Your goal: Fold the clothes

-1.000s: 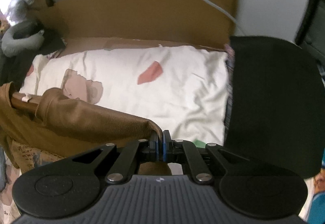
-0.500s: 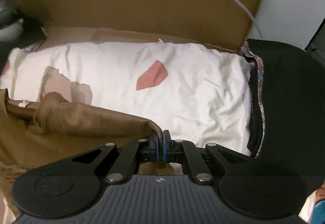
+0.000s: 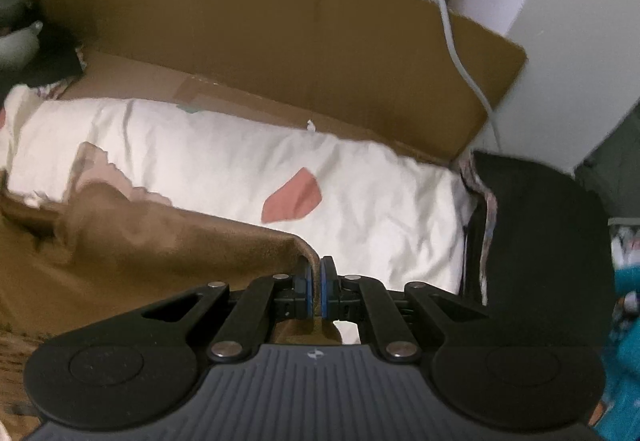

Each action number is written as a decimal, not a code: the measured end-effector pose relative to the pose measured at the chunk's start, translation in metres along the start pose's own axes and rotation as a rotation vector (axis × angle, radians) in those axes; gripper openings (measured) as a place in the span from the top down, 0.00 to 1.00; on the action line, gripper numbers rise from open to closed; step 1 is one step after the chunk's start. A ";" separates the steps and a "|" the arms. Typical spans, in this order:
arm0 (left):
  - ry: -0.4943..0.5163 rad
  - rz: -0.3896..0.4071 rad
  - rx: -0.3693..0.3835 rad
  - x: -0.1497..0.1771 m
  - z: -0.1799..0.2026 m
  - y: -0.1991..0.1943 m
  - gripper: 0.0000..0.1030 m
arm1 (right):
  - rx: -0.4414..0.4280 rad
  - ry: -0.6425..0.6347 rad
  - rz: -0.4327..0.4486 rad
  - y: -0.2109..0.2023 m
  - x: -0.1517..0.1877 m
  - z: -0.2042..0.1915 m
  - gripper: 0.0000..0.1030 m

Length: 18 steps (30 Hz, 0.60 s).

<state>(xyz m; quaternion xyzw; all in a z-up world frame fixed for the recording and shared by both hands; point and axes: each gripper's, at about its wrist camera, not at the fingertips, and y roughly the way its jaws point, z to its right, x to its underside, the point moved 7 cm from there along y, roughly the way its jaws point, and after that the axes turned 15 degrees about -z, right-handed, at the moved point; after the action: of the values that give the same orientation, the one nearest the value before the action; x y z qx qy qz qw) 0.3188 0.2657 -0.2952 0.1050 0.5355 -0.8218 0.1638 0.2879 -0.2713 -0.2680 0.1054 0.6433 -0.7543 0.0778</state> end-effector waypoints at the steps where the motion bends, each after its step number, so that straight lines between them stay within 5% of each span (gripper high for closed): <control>1: 0.003 -0.001 -0.005 -0.002 -0.001 0.003 0.92 | 0.000 -0.003 -0.003 0.005 -0.004 0.001 0.98; 12: -0.052 0.008 -0.090 -0.031 -0.028 0.036 1.00 | -0.020 -0.003 -0.001 0.074 -0.052 -0.017 0.98; 18: -0.075 -0.068 -0.064 -0.030 -0.035 0.059 1.00 | -0.029 -0.041 -0.059 0.105 -0.066 -0.030 0.98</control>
<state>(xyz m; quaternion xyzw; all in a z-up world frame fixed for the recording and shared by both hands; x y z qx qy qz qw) 0.3694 0.2805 -0.3490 0.0506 0.5582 -0.8128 0.1588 0.3800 -0.2595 -0.3556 0.0697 0.6554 -0.7488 0.0701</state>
